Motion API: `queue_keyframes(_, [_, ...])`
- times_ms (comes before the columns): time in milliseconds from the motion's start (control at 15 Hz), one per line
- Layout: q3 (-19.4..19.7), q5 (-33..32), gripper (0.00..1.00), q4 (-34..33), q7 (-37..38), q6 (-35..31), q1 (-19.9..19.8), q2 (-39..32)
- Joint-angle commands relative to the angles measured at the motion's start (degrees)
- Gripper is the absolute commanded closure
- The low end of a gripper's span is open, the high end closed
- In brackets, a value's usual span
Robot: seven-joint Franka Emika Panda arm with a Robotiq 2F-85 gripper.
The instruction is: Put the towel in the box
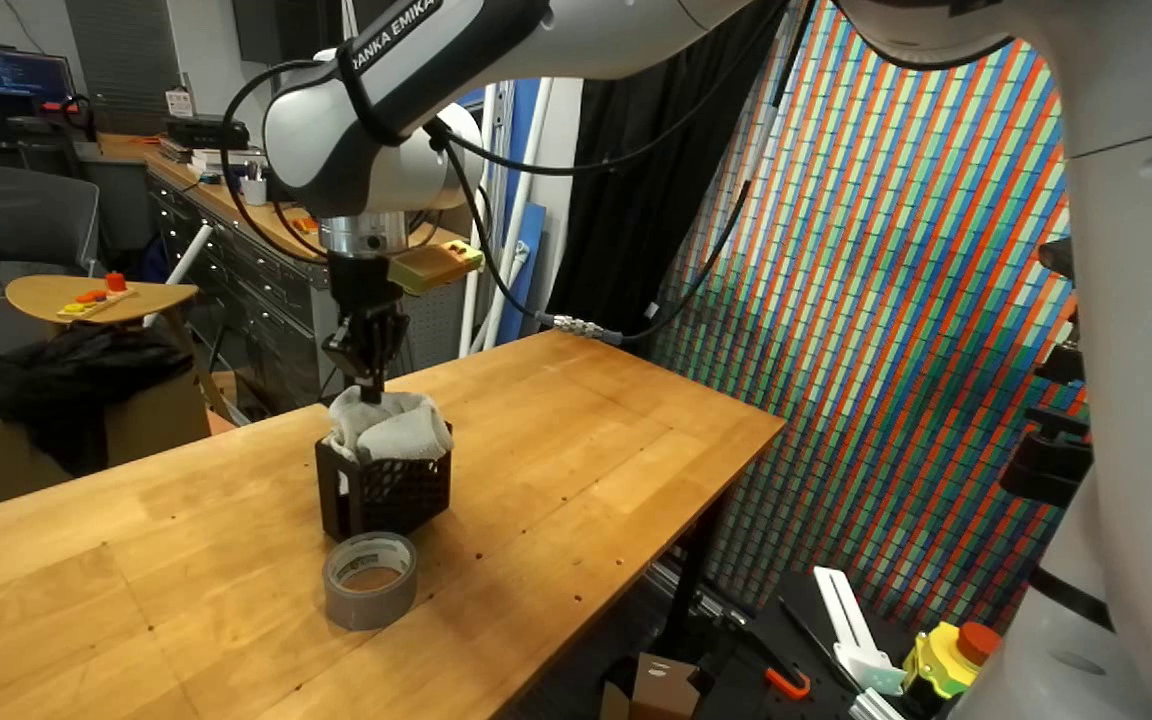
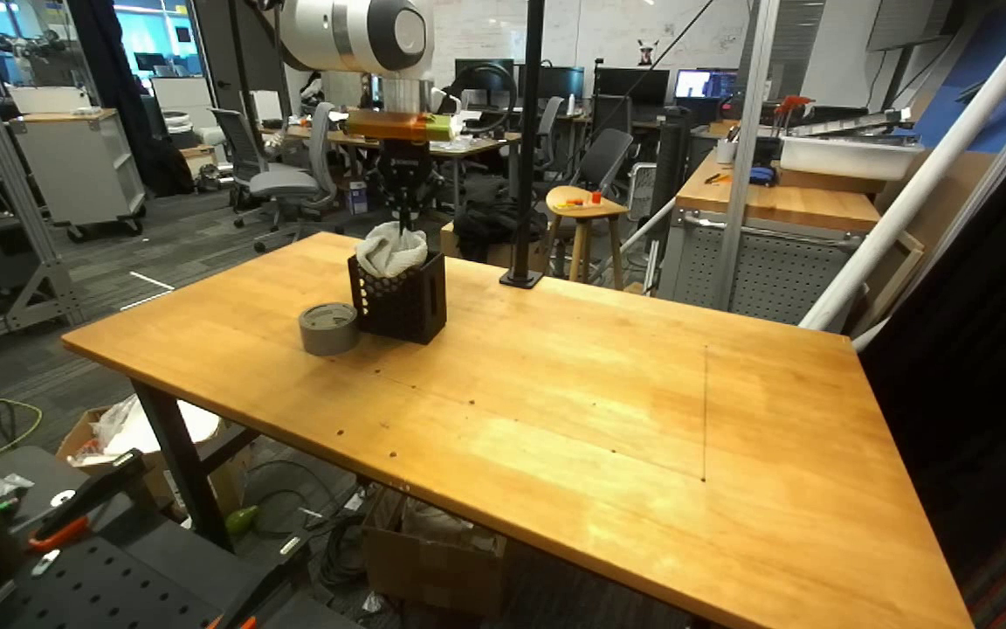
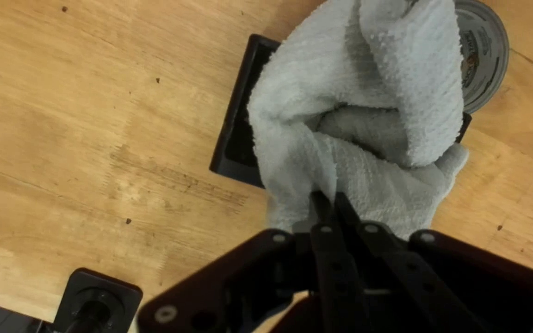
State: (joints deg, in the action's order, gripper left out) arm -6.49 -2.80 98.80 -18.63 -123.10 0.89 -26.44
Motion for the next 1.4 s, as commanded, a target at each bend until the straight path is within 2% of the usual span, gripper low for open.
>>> queue_keyframes(0, [-0.02,1.59,0.97,4.68,1.19,-0.52,-0.07,3.41])
queue_keyframes(400, [-0.07,1.91,0.97,7.58,2.36,-0.91,-0.07,4.73])
queue_keyframes(1333, [-1.02,4.18,0.97,7.23,1.80,-2.40,0.42,1.74])
